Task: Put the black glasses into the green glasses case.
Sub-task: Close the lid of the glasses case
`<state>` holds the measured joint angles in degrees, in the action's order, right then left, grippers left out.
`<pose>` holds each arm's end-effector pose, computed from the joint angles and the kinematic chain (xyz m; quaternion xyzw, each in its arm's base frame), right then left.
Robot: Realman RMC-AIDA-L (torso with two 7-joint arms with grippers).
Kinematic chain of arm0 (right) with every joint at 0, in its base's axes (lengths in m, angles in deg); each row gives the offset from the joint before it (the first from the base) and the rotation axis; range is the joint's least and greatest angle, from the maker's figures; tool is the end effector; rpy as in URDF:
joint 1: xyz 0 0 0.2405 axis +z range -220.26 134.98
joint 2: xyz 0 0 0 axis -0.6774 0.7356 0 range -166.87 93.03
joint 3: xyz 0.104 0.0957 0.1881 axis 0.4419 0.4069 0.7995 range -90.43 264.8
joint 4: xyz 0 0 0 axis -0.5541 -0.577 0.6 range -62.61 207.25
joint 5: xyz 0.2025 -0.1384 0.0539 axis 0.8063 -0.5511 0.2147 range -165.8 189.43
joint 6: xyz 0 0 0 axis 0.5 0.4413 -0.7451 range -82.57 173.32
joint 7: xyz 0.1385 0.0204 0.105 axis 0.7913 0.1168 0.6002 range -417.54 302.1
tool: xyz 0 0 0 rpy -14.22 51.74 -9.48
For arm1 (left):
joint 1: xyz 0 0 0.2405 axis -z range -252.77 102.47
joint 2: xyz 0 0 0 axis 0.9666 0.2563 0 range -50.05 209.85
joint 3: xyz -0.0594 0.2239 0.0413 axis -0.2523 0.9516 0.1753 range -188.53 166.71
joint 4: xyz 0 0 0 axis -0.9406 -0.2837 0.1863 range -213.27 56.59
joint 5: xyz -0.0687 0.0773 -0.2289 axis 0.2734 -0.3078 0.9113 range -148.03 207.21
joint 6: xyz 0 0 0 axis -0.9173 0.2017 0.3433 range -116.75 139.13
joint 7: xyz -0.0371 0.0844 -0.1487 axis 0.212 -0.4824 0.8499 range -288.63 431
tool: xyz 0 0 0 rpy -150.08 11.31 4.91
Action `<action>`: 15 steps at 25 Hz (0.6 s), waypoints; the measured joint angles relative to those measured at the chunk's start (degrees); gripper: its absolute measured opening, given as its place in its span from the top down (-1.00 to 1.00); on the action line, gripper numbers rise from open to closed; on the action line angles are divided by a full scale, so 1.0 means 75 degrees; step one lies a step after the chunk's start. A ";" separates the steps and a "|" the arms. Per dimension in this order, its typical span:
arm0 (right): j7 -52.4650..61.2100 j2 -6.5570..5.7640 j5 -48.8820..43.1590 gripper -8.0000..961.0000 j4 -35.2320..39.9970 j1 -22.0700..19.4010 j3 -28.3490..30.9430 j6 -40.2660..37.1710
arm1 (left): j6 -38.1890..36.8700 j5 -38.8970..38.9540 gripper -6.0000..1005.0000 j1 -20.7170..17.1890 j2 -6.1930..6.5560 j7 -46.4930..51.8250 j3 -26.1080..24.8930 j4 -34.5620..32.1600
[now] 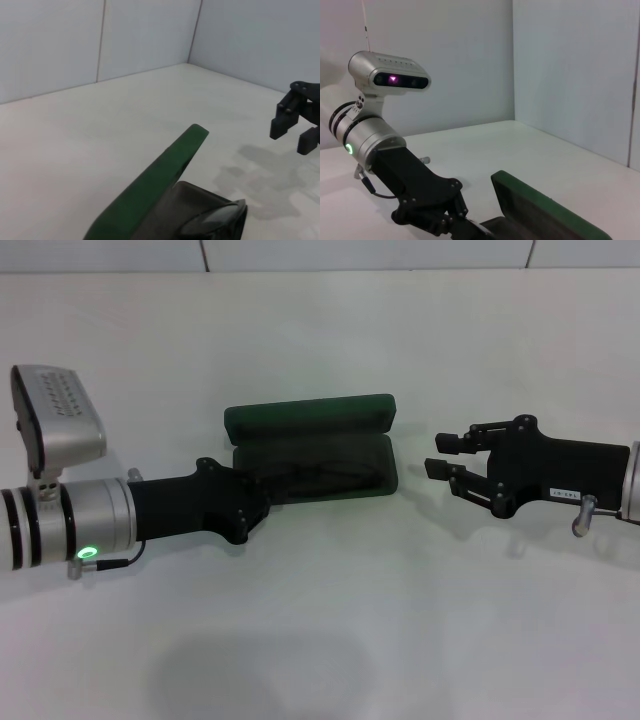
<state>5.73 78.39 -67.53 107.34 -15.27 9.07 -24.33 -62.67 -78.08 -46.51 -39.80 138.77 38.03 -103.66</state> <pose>0.2290 0.3805 -0.0666 -0.9521 0.0944 0.2319 0.1756 -0.2935 0.3506 -0.0791 -0.9394 -0.2272 -0.1950 0.1668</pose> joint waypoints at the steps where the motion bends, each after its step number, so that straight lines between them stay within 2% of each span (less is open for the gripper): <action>1: 0.0000 0.0000 -0.0001 0.39 0.0000 0.0003 -0.0001 0.0004 | 0.0017 0.0011 0.97 0.0003 0.0000 0.0000 0.0000 -0.0001; 15: 0.0000 0.0000 -0.0003 0.38 -0.0005 -0.0050 -0.0002 -0.0016 | 0.0228 0.0333 0.97 0.0161 -0.0001 0.0102 0.0005 0.0043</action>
<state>5.73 78.39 -67.55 107.30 -15.64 9.05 -24.45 -60.96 -75.58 -45.30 -39.80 139.54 38.07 -103.33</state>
